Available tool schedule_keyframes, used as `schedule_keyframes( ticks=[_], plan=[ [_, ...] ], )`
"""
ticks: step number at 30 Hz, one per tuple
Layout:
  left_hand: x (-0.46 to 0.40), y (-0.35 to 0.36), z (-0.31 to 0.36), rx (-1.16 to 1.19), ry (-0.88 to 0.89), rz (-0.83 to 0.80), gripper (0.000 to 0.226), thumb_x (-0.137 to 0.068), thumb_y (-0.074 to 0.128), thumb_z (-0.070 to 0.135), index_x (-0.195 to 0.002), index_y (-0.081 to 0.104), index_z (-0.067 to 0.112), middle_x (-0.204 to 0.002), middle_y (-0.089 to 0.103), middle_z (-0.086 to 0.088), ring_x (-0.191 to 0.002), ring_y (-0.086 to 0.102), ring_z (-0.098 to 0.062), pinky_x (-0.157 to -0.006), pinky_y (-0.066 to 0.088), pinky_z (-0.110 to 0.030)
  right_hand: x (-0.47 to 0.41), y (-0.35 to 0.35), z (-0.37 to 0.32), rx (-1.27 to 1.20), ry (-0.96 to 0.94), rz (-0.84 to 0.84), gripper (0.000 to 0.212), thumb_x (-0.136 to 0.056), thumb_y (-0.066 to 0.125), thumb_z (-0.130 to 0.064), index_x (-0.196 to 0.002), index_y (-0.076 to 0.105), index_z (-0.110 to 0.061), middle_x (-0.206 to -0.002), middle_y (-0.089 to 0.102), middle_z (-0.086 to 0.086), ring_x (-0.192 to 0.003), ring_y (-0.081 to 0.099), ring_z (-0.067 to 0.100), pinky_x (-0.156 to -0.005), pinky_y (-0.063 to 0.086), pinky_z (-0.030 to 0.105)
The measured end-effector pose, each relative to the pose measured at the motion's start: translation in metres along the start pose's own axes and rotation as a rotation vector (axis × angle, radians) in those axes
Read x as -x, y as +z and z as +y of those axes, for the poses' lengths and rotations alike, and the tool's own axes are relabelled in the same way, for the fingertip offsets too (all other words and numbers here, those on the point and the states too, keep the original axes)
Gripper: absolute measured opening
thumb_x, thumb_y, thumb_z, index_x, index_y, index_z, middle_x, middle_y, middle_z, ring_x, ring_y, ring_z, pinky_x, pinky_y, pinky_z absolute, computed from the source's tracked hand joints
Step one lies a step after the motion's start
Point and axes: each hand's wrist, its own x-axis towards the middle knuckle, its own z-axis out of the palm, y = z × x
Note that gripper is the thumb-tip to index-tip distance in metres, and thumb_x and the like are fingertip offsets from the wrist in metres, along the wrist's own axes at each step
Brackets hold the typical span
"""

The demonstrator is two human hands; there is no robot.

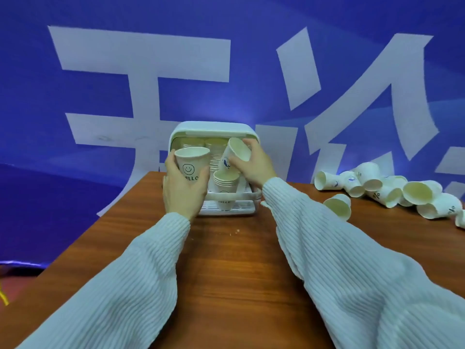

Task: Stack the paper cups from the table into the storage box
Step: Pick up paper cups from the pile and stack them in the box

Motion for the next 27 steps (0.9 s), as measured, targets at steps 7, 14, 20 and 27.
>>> schedule_keyframes(
  ticks=[7, 14, 20, 27],
  plan=[
    [-0.013, -0.004, -0.013, 0.021, -0.036, -0.053, 0.094, -0.086, 0.072, 0.049, -0.157, 0.013, 0.035, -0.152, 0.047, 0.0, -0.133, 0.05, -0.022, -0.109, 0.045, -0.046, -0.012, 0.019, 0.005, 0.353, 0.074, -0.461, 0.08, -0.092, 0.066, -0.048, -0.159, 0.034, -0.019, -0.157, 0.045, 0.006, -0.139, 0.048, 0.028, -0.104, 0.037, 0.034],
    [-0.039, 0.018, 0.005, -0.007, 0.038, -0.087, 0.085, -0.081, 0.079, 0.04, -0.151, 0.035, 0.023, -0.146, 0.047, 0.0, -0.128, 0.048, -0.017, -0.108, 0.044, -0.04, 0.002, 0.024, 0.023, 0.29, 0.067, -0.553, 0.117, -0.084, 0.078, -0.046, -0.165, -0.004, -0.027, -0.168, 0.029, 0.007, -0.148, 0.038, 0.028, -0.121, 0.032, 0.042],
    [-0.049, 0.051, 0.016, -0.11, 0.11, -0.235, 0.084, -0.083, 0.081, 0.032, -0.152, 0.036, 0.015, -0.149, 0.048, -0.007, -0.134, 0.047, -0.022, -0.106, 0.036, -0.03, 0.01, 0.019, 0.031, 0.095, 0.06, -0.447, 0.123, -0.088, 0.078, -0.031, -0.161, -0.021, -0.032, -0.158, 0.046, 0.006, -0.136, 0.053, 0.024, -0.108, 0.04, 0.03],
    [-0.037, 0.063, -0.012, -0.749, 0.092, -0.494, 0.085, -0.09, 0.02, 0.08, -0.153, 0.038, 0.026, -0.161, 0.033, -0.011, -0.147, 0.027, -0.035, -0.116, 0.026, -0.054, 0.021, 0.003, 0.048, -0.124, 0.025, -0.265, 0.113, -0.088, 0.079, -0.031, -0.163, -0.005, -0.04, -0.155, 0.042, 0.005, -0.138, 0.046, 0.017, -0.118, 0.038, 0.037]
  ],
)
